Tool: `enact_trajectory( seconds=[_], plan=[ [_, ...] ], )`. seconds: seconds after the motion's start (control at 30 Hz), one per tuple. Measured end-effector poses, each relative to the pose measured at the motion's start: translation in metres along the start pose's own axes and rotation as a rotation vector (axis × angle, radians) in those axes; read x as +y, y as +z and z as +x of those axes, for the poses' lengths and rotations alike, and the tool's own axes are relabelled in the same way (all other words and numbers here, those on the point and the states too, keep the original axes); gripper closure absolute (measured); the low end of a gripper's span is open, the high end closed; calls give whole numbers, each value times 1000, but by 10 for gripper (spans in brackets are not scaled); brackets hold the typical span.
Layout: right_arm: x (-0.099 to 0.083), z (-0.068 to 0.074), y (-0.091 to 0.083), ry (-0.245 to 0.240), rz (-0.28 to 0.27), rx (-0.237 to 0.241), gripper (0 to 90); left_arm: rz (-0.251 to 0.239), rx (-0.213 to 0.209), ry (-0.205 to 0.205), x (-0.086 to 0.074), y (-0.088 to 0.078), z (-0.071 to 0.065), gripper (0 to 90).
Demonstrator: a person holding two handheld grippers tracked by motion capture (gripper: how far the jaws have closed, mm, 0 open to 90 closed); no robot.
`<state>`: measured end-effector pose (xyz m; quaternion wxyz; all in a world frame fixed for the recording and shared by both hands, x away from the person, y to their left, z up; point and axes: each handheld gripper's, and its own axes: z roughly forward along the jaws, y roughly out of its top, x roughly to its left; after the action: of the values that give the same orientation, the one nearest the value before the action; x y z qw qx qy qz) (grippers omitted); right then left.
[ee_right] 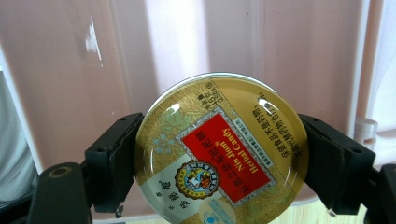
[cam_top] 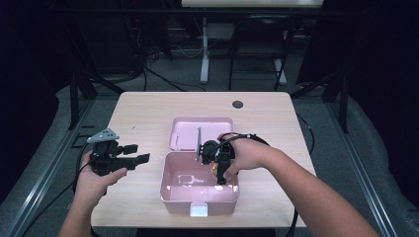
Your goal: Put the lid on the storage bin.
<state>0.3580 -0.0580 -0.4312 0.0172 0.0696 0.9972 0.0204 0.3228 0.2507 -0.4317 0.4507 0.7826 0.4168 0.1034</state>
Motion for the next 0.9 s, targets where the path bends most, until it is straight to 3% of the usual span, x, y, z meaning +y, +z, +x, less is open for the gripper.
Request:
enact_trajectory(
  seconds=[0.53, 0.9],
  plan=[
    [0, 3, 21, 2, 31, 9, 195, 3, 1, 2, 0, -1, 1, 351],
    [0, 8, 33, -39, 30, 8, 195, -2, -3, -3, 0, 0, 1, 351]
  ],
)
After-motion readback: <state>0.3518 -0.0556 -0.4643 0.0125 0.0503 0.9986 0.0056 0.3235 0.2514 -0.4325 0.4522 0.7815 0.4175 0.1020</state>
